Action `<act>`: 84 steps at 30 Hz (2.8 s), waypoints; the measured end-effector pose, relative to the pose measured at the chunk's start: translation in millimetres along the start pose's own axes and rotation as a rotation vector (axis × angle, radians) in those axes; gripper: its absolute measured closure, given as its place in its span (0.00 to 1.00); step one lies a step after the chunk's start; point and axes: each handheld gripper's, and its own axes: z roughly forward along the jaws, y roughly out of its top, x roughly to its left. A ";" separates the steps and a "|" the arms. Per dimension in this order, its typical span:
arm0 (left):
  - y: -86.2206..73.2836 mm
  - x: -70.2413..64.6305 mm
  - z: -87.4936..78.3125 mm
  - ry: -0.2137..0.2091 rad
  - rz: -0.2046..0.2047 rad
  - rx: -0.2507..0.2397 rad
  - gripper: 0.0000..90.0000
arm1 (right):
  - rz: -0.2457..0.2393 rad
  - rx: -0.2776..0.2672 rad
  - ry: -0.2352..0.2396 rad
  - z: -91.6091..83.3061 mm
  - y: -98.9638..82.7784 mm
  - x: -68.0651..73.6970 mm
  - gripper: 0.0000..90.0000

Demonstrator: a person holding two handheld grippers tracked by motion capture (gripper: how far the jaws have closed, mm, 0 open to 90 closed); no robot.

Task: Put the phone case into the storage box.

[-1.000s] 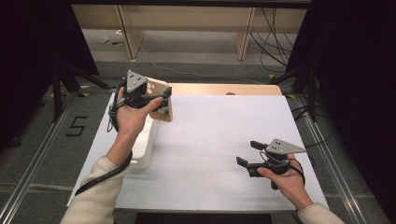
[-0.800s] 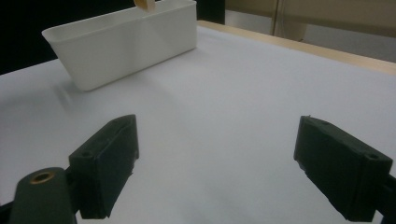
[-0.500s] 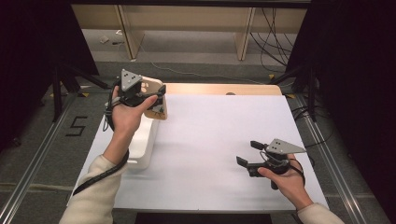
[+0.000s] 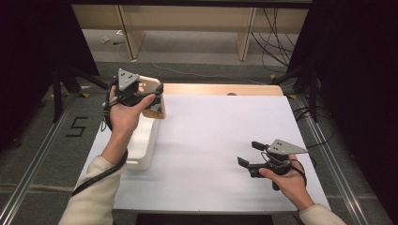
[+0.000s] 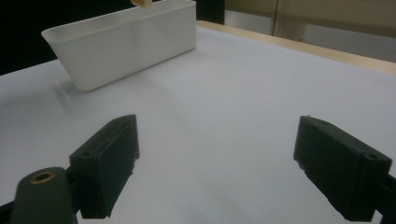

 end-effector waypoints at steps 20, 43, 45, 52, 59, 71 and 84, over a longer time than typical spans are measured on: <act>2.0 9.2 -3.3 0.036 0.002 -0.005 0.12 | 0.000 0.002 0.001 -0.1 0.0 0.0 0.17; -1.0 20.2 -2.8 0.079 0.002 0.002 0.12 | 0.000 0.004 0.005 0.1 -0.2 0.0 0.17; -1.5 20.9 -2.7 0.082 0.005 0.005 0.12 | 0.000 0.004 0.005 0.0 -0.2 0.0 0.17; -4.4 22.7 -0.5 0.090 0.004 0.012 0.12 | -0.001 0.005 0.004 -0.3 -0.1 -0.1 0.17; -7.2 25.2 1.3 0.100 0.003 0.021 0.12 | -0.001 0.006 0.005 -0.2 -0.1 -0.2 0.17; -9.0 27.2 2.5 0.103 0.006 0.023 0.12 | 0.000 0.005 0.007 -0.2 -0.1 -0.1 0.17; -12.3 29.4 5.2 0.100 0.005 0.030 0.12 | 0.001 0.003 0.008 -0.1 -0.1 -0.2 0.17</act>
